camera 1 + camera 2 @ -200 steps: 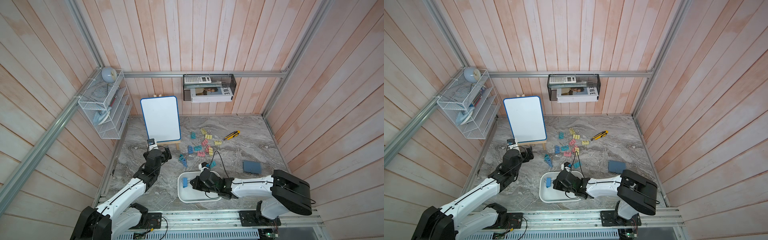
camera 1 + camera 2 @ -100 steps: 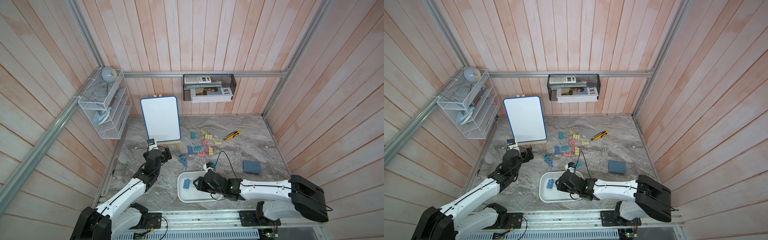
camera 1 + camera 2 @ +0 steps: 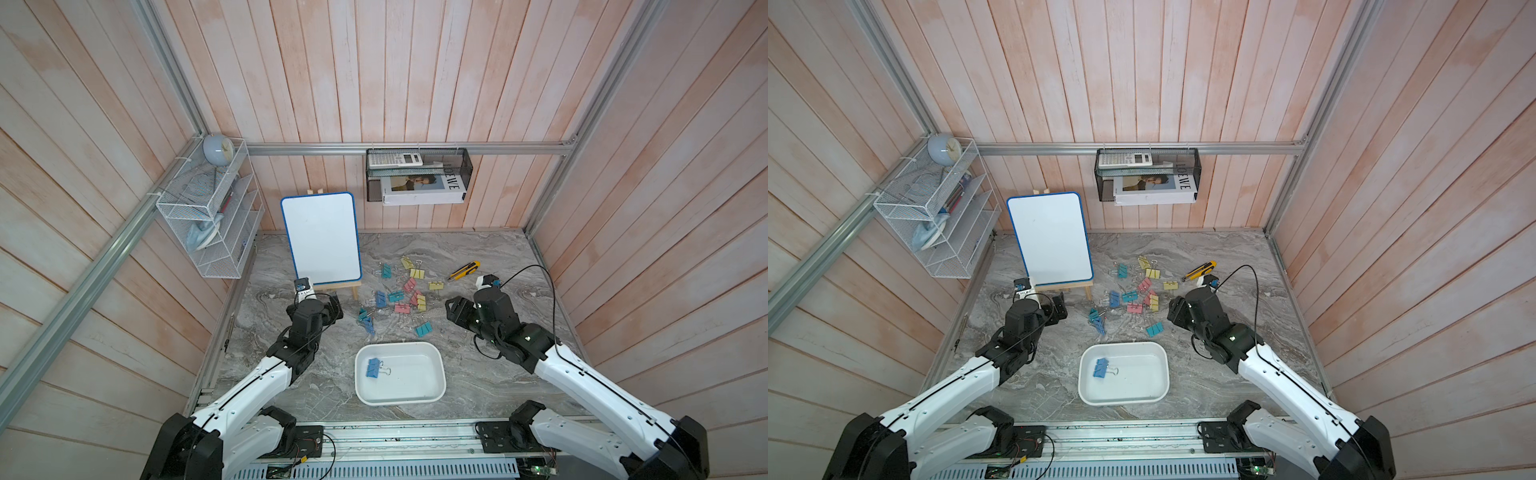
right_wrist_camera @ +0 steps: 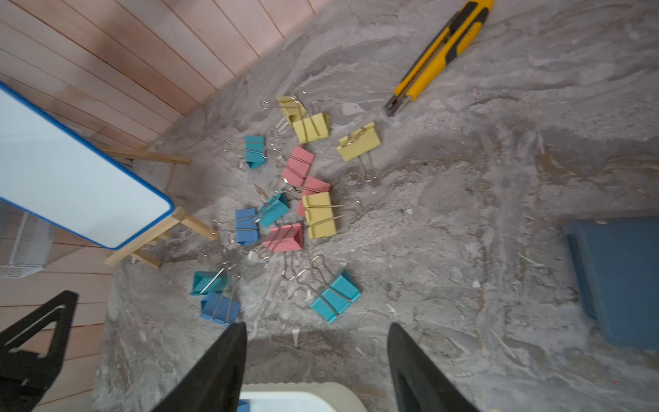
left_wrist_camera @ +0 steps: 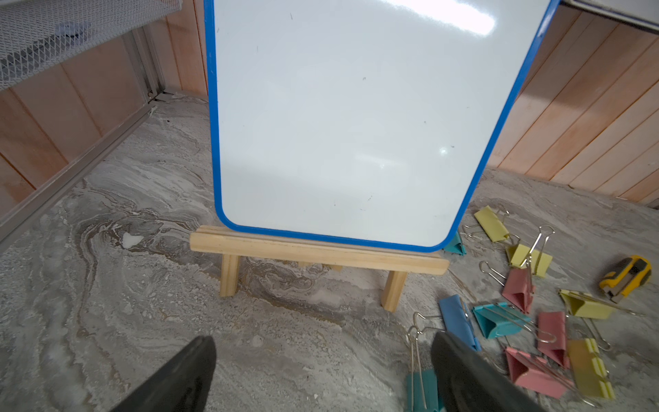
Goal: Put the binder clips in the storage box
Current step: Pick up the binder clip at the center of the board.
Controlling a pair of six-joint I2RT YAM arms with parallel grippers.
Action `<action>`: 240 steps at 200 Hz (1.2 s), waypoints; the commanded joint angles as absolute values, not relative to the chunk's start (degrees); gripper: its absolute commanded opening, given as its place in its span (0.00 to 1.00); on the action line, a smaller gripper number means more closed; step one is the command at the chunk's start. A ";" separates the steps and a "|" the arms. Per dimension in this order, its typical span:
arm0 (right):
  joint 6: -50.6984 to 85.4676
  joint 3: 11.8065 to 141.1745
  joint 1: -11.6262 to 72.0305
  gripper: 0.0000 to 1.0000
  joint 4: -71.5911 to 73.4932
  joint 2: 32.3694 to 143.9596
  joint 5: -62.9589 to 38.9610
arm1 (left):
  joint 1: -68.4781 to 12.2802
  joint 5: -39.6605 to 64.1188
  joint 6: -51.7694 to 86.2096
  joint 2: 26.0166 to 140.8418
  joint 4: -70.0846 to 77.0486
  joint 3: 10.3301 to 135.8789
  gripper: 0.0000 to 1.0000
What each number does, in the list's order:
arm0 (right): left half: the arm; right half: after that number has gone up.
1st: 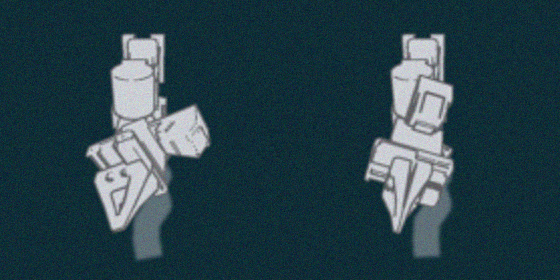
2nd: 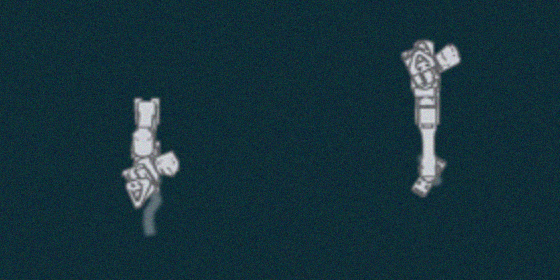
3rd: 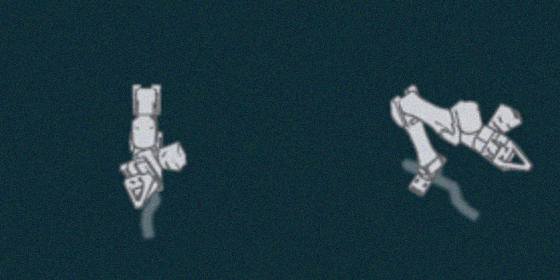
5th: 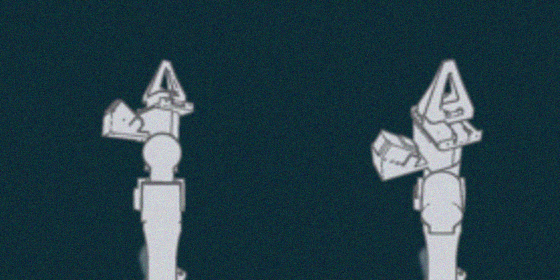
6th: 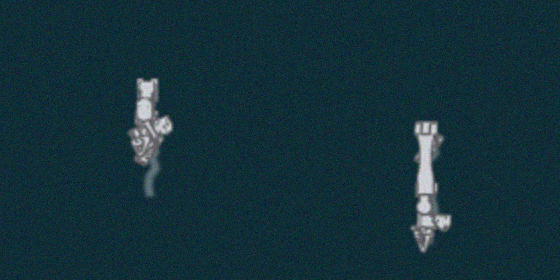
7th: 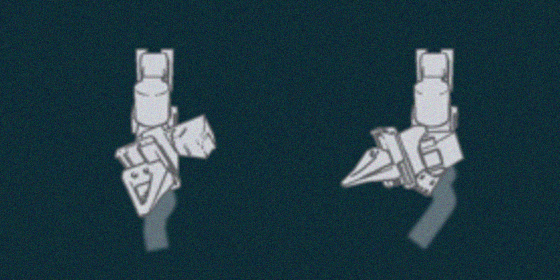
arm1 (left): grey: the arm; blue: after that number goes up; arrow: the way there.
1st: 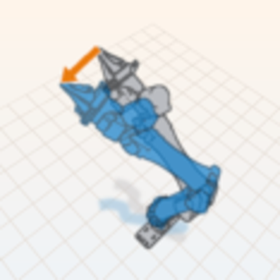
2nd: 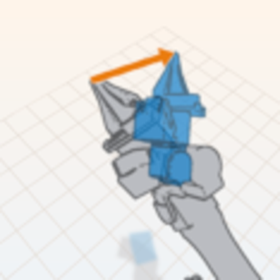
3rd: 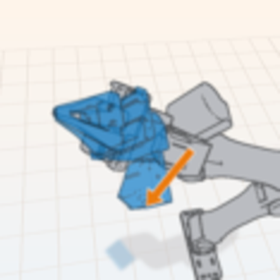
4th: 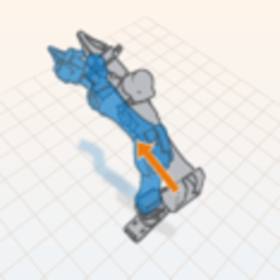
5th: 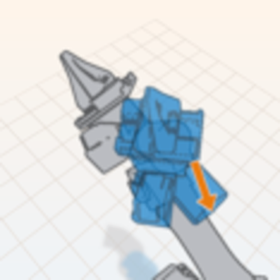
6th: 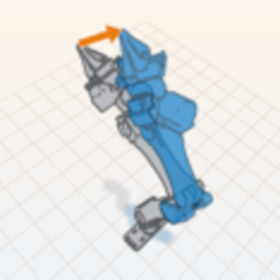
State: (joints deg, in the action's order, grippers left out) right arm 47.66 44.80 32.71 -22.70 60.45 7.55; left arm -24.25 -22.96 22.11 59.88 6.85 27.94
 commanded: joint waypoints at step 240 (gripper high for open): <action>46.85 86.79 45.35 0.24 -55.45 113.99 19.31 | -23.73 -23.29 21.30 59.15 7.21 27.08 1.00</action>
